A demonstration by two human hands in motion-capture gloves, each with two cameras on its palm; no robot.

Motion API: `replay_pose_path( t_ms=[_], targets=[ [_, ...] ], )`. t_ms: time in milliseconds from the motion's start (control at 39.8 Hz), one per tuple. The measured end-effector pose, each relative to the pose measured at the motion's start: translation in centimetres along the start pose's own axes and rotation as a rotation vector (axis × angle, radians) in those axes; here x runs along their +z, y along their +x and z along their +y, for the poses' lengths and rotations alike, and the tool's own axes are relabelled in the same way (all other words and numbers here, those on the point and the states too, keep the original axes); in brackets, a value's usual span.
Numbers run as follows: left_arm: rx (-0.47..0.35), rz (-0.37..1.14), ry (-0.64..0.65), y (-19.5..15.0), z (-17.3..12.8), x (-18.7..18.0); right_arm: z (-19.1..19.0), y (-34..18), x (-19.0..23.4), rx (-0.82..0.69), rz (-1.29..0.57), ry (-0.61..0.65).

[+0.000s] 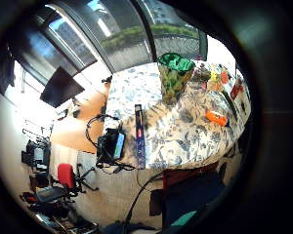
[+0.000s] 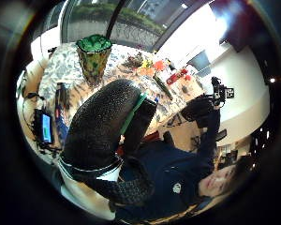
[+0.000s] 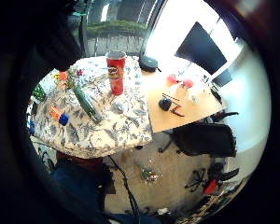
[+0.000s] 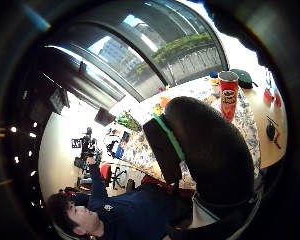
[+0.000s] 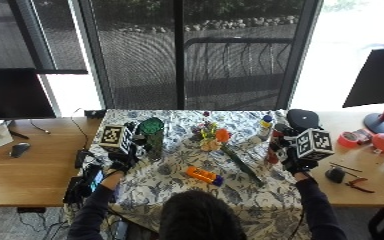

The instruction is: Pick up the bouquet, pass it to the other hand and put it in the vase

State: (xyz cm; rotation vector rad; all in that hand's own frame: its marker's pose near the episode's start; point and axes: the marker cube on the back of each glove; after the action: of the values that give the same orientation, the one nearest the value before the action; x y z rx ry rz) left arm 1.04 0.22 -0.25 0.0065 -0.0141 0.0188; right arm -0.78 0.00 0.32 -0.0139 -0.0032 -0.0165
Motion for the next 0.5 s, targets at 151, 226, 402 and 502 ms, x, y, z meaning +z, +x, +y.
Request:
replay_pose_path(
  t_ms=[151, 226, 402, 502],
  targets=[
    [0.043, -0.035, -0.036, 2.4, 0.7, 0.6, -0.2, -1.7, 0.9, -0.034, 0.006, -0.038],
    [0.068, -0.044, -0.063, 3.8, 0.8, 1.1, -0.4, -2.6, 1.2, -0.056, 0.009, -0.051],
    [0.111, -0.044, -0.066, 6.2, 0.6, 1.1, -1.1, -3.3, 2.1, -0.076, 0.017, -0.073],
    [0.123, 0.002, -0.077, 7.9, -0.3, 1.4, -1.7, -3.1, 2.4, -0.056, 0.007, -0.093]
  ],
)
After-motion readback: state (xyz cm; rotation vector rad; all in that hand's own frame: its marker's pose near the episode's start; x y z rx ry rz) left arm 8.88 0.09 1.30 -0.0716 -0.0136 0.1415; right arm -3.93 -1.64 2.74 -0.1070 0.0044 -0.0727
